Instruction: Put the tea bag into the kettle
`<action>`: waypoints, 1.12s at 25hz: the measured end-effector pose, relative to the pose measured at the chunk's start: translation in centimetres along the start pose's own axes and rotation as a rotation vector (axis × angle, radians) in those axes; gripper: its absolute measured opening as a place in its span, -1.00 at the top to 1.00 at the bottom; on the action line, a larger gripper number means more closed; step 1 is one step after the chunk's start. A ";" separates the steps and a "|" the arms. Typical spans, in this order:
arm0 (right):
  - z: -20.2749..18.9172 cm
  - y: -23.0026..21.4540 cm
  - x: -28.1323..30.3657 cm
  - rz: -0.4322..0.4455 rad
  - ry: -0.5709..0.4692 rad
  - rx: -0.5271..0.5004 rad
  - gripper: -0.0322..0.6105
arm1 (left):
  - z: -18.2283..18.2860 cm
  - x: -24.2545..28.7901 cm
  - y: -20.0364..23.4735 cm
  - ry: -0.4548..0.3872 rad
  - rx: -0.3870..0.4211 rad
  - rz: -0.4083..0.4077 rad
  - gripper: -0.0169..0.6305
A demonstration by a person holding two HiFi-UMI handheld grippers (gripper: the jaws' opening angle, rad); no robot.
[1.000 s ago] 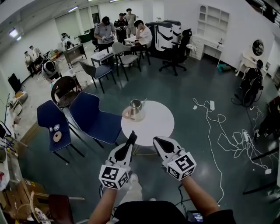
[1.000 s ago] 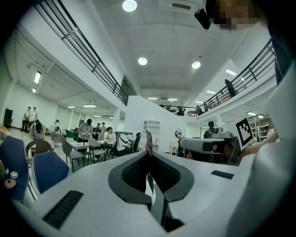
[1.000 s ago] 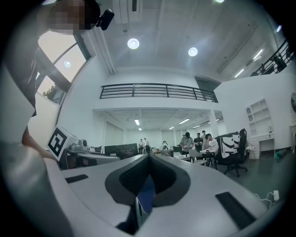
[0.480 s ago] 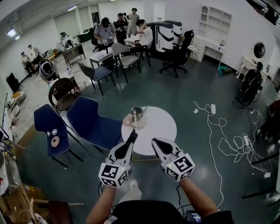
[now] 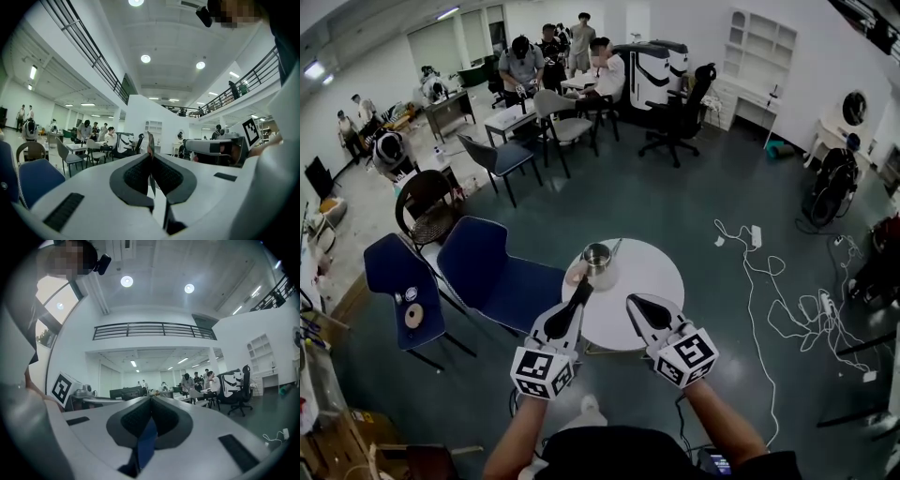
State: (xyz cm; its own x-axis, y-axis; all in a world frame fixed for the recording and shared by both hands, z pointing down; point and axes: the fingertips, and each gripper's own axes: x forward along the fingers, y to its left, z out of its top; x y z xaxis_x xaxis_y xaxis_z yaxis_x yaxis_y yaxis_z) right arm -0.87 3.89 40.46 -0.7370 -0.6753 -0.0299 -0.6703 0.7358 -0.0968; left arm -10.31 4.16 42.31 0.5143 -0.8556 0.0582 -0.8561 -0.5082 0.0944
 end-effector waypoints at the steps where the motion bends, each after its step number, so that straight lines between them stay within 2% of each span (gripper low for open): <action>1: 0.0 -0.3 1.2 -0.002 0.000 0.000 0.84 | 0.2 0.5 1.1 -0.002 -0.002 -0.002 0.89; 7: -0.3 -1.7 7.4 -0.018 0.004 -0.014 0.84 | 0.2 3.2 7.1 0.011 0.024 -0.013 0.89; 16: -1.5 -1.2 15.0 -0.044 0.024 -0.020 0.84 | 0.5 4.0 14.5 -0.001 0.016 -0.042 0.89; 22: -2.8 -1.7 18.0 -0.068 0.040 -0.025 0.84 | -0.5 5.0 19.1 -0.019 -0.050 -0.045 0.89; 28: -3.4 -3.8 19.4 -0.098 0.042 -0.023 0.84 | -1.2 7.0 20.9 -0.018 -0.052 -0.054 0.89</action>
State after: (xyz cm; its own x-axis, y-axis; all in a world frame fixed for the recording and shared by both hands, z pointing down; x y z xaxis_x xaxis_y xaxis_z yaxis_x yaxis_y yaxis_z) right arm -12.94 -11.80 43.64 -0.6701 -0.7420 0.0200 -0.7411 0.6673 -0.0743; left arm -24.55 -12.28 45.89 0.5581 -0.8291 0.0334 -0.8232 -0.5482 0.1479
